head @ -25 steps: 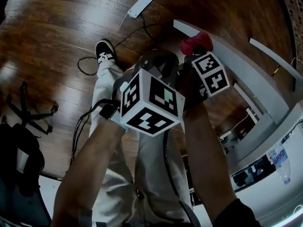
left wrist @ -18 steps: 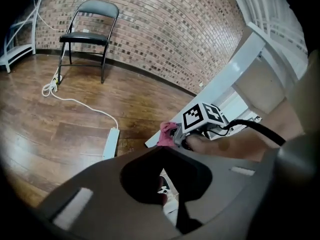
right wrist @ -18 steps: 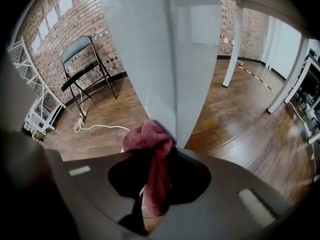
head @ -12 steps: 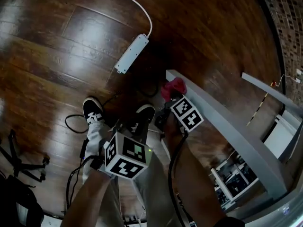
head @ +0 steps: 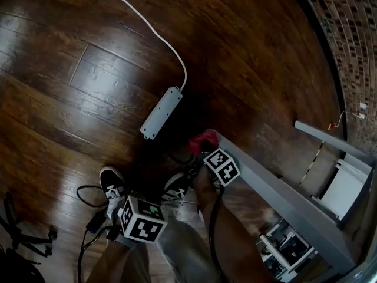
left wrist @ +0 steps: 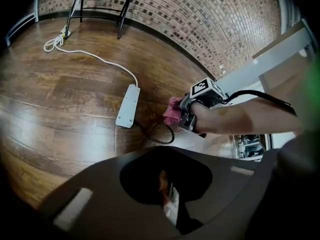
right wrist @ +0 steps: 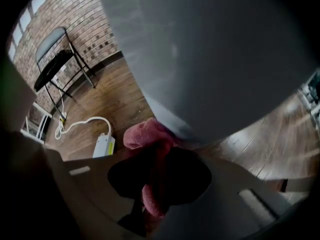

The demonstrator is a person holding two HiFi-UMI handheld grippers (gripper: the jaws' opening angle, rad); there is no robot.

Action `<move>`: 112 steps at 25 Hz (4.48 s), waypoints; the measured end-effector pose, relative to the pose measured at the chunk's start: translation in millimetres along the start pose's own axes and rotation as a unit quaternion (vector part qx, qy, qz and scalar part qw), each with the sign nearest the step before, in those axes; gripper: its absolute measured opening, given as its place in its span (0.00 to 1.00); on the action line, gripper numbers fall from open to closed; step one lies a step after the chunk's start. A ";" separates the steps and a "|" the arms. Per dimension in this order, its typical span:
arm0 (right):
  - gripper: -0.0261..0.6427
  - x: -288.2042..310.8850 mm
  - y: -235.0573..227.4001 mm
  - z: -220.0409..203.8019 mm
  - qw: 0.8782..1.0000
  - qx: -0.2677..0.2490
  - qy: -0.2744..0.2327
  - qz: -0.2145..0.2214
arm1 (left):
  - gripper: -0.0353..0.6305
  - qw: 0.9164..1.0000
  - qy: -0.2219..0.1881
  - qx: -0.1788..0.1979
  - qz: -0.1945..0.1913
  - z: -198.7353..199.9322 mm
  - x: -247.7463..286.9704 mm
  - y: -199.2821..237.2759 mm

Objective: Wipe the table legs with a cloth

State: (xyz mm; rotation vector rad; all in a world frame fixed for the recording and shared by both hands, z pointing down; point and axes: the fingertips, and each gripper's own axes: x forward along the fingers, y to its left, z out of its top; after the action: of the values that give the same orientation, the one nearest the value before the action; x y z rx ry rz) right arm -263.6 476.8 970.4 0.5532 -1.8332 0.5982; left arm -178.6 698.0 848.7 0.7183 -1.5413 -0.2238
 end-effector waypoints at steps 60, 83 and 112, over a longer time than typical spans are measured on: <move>0.14 -640.3 -8.0 131.7 0.852 0.263 -0.383 0.239 | 0.06 0.921 -0.166 0.328 -0.132 132.8 -311.3 -388.8; 0.14 -758.1 -320.3 -68.7 0.808 0.401 -0.396 0.174 | 0.06 0.829 -0.042 0.523 -0.192 -171.8 -221.2 -673.7; 0.13 -511.9 -385.1 -159.7 0.650 0.672 -0.313 0.167 | 0.06 0.793 0.139 0.589 -0.067 -225.3 4.2 -558.7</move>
State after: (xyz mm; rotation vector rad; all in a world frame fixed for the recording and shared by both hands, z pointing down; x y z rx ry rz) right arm 252.7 328.8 586.4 1.5428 -1.7964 2.3286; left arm 204.6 323.1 573.7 1.7434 -1.2157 0.8087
